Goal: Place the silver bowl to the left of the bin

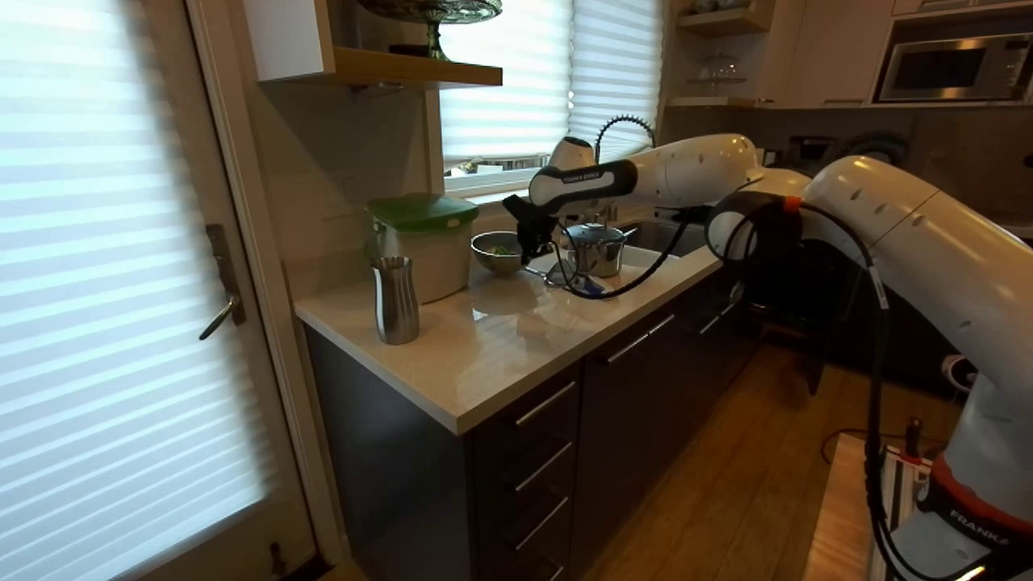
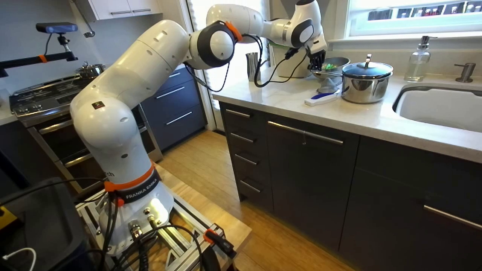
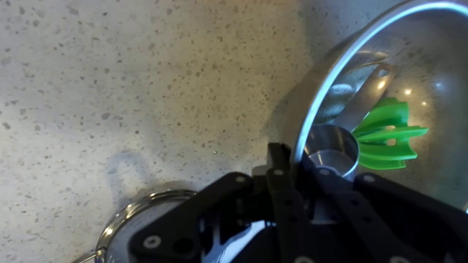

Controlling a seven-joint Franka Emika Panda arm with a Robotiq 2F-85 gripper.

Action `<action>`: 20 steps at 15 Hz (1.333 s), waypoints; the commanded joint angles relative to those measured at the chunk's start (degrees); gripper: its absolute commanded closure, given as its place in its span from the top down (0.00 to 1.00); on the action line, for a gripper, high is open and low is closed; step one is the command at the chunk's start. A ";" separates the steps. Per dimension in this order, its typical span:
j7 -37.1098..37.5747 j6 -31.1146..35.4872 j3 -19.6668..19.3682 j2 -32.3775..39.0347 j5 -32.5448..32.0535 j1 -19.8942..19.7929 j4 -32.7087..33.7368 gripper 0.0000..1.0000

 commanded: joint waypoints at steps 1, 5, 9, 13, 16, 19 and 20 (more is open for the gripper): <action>2.83 -2.19 1.13 6.04 -2.67 -1.60 9.70 0.02; 3.51 -2.37 -0.90 7.86 -1.29 -1.11 11.96 0.34; 4.89 -2.36 -1.83 7.05 -1.36 -0.89 12.87 0.55; 5.66 -7.23 -3.90 1.58 -2.39 -0.20 11.50 0.86; -0.53 -13.79 -4.11 -2.70 -2.50 -0.82 10.30 1.00; -12.32 -21.83 -2.46 -7.56 -1.18 -2.66 8.68 1.00; -15.52 -23.55 -2.37 -8.77 -1.17 -2.84 7.99 1.00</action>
